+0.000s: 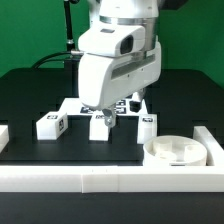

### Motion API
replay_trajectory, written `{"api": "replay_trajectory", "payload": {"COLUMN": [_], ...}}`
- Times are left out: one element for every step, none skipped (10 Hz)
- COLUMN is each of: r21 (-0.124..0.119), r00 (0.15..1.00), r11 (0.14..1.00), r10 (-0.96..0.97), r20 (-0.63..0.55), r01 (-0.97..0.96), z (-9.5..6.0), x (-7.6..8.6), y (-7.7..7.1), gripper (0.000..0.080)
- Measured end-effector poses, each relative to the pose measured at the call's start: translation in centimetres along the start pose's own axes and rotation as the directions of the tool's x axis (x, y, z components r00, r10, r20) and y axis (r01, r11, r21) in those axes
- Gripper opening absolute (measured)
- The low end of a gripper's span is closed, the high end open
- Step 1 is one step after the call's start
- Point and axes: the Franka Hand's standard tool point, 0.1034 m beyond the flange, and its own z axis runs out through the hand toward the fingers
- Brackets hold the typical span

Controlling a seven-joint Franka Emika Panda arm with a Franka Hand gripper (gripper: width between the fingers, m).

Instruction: Assemble stool

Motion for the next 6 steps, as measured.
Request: {"api": "replay_trajectory", "payload": {"r21": [0.001,0.004,0.009,0.013,0.034,0.038], "r00": [1.000,0.997,0.980,0.961,0.876,0.781], "r11": [1.000,0.997,0.980,0.961,0.876,0.781], "r10": [0.021,0.079,0.198,0.276,0.482,0.625], "r20": [-0.001,-0.002,-0.005,-0.008,-0.016,-0.008], "r01": [-0.021,-0.079,-0.198,-0.276,-0.482,-0.624], "z": [0.0,0.1,0.1,0.1,0.1,0.1], "x": [0.1,0.1,0.2,0.2,0.2,0.8], "y": [-0.1,-0.1,-0.2,-0.3,-0.6,-1.2], "gripper": [0.0649,0.0649,0.0649,0.0649,0.0649,0.0649]}}
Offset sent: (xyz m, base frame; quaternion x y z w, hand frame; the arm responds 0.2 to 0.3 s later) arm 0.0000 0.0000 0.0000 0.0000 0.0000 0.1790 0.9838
